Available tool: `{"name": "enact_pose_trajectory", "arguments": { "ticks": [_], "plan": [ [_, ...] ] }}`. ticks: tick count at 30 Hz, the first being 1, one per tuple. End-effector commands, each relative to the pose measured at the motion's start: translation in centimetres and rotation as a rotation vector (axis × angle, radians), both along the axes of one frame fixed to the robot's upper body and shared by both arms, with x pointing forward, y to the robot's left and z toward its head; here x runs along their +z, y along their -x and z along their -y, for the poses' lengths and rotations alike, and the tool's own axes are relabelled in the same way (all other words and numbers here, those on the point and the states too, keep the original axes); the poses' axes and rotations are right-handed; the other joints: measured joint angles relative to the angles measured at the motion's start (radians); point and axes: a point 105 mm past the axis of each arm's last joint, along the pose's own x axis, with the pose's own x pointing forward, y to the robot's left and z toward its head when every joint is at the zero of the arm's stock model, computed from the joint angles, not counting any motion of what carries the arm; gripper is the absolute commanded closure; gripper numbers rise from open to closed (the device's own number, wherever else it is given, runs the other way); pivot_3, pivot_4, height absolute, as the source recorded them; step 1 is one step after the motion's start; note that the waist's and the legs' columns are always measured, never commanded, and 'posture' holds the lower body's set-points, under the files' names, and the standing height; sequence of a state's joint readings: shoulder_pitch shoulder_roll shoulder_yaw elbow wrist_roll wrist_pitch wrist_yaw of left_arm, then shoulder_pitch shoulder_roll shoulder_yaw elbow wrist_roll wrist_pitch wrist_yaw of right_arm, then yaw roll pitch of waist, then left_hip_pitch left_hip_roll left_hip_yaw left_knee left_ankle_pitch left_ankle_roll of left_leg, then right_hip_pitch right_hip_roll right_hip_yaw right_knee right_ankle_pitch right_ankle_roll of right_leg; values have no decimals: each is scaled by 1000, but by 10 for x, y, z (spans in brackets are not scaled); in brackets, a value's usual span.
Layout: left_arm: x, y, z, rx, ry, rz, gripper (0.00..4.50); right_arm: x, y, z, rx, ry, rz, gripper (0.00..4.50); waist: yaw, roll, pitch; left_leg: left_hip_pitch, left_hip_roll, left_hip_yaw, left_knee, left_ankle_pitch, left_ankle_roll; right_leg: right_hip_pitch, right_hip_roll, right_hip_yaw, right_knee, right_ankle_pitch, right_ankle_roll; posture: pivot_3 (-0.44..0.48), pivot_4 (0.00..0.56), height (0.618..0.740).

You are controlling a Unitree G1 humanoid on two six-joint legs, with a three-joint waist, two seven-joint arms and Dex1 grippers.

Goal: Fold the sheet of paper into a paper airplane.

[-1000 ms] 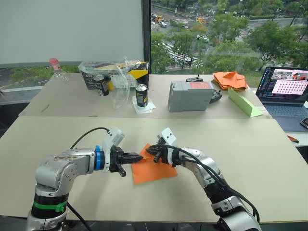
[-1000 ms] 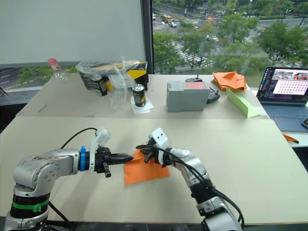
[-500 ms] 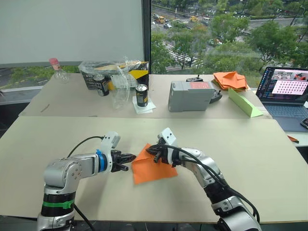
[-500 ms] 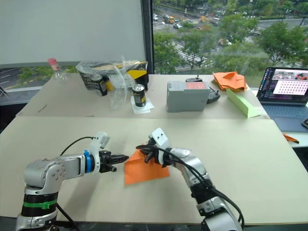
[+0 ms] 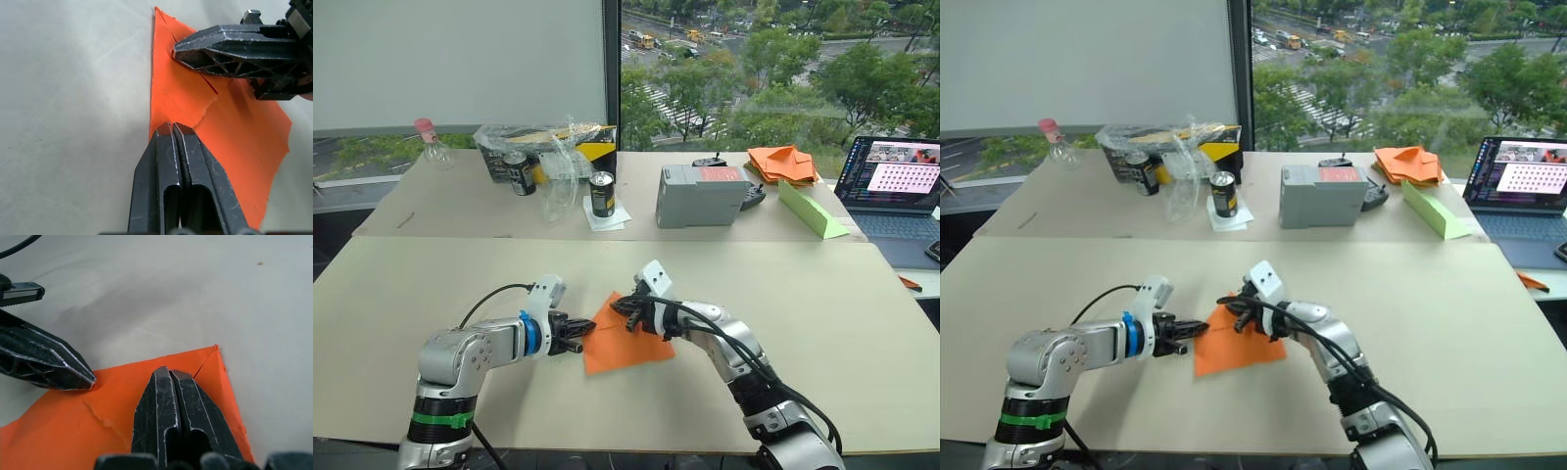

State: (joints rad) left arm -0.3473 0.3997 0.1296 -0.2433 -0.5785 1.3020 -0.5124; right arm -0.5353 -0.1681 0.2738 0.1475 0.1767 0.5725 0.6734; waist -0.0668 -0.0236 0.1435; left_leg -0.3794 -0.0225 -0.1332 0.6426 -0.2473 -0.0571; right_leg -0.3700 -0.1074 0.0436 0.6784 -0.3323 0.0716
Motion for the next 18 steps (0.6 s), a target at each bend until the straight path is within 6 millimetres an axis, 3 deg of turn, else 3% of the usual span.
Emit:
{"name": "enact_pose_trajectory", "arguments": {
  "ticks": [1, 9, 18],
  "plan": [
    [-11, -2, -10, 53, -46, -32, 4415, 13, 8, -8, 58, 16, 69, 4500, 0, 0, 0, 0, 0, 0, 0, 0, 0, 0, 0, 0, 0, 0, 0, 0, 150, 740],
    [-15, 0, -9, 52, -52, -39, 4415, 31, 9, -24, 102, 77, 183, 4500, 0, 0, 0, 0, 0, 0, 0, 0, 0, 0, 0, 0, 0, 0, 0, 0, 150, 740],
    [-16, 0, -8, 52, -53, -38, 4415, 25, 4, -30, 101, 171, 205, 4500, 0, 0, 0, 0, 0, 0, 0, 0, 0, 0, 0, 0, 0, 0, 0, 0, 150, 740]
  ]
}}
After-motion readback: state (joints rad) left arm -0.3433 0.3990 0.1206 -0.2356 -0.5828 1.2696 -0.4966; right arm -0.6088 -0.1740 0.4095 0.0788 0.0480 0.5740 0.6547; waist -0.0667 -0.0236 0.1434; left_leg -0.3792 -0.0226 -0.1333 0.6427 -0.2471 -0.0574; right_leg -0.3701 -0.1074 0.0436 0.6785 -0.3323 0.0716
